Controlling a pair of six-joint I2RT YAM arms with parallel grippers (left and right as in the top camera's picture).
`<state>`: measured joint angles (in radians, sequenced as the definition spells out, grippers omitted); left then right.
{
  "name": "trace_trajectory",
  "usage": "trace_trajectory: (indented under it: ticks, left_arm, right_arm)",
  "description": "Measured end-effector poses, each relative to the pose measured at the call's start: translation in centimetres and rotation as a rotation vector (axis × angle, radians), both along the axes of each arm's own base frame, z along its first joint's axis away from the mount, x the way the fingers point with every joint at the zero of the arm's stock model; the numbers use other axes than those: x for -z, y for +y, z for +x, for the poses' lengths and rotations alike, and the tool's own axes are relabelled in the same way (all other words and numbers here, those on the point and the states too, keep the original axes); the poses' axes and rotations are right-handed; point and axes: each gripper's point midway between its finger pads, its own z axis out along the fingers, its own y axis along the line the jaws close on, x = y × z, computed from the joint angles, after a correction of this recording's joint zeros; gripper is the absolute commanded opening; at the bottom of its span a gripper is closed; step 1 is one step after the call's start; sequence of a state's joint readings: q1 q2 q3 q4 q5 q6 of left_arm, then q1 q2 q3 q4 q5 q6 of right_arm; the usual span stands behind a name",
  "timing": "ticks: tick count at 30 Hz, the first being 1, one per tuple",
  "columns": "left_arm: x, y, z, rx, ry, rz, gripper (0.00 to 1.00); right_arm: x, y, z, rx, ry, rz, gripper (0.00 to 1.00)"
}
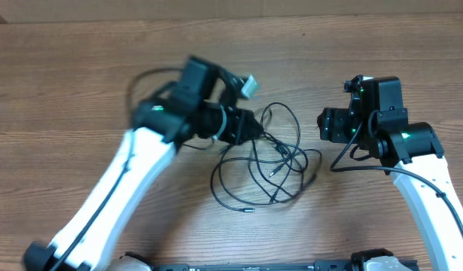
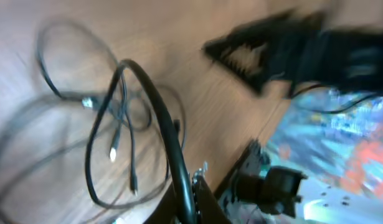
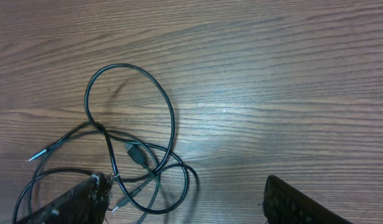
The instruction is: Untangle cables
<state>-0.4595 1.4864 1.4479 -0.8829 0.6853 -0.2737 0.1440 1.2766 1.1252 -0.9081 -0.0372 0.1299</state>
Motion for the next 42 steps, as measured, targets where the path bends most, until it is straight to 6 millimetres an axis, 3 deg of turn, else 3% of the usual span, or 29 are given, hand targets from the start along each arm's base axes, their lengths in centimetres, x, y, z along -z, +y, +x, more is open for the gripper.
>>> trace_trajectory:
  ticks: [5,9,13,25,33,42]
  left_arm:
    - [-7.4,2.4,-0.1,-0.054,-0.23,-0.014,0.04]
    - [-10.5,3.7,-0.4,-0.088,-0.359,0.0,0.04]
    - [-11.7,5.1,0.0,-0.133,-0.455,0.054,0.04]
    - [-12.7,9.2,2.5,-0.316,-0.612,0.242,0.04]
    - [-16.9,10.1,3.1,-0.37,-0.754,0.246,0.04]
    - [-22.0,11.2,3.4,-0.452,-0.94,0.209,0.04]
  right_arm:
    - [0.0,0.0,0.0,0.0,0.0,0.0,0.77]
    - [0.0,0.0,0.0,0.0,0.0,0.0,0.77]
    - [0.0,0.0,0.0,0.001,0.0,0.0,0.78]
    - [0.7,0.0,0.1,0.001,0.021,-0.003,0.77]
    - [2.0,0.1,0.4,0.0,0.066,-0.009,0.77]
    - [2.1,0.1,0.4,0.0,0.068,-0.009,0.78]
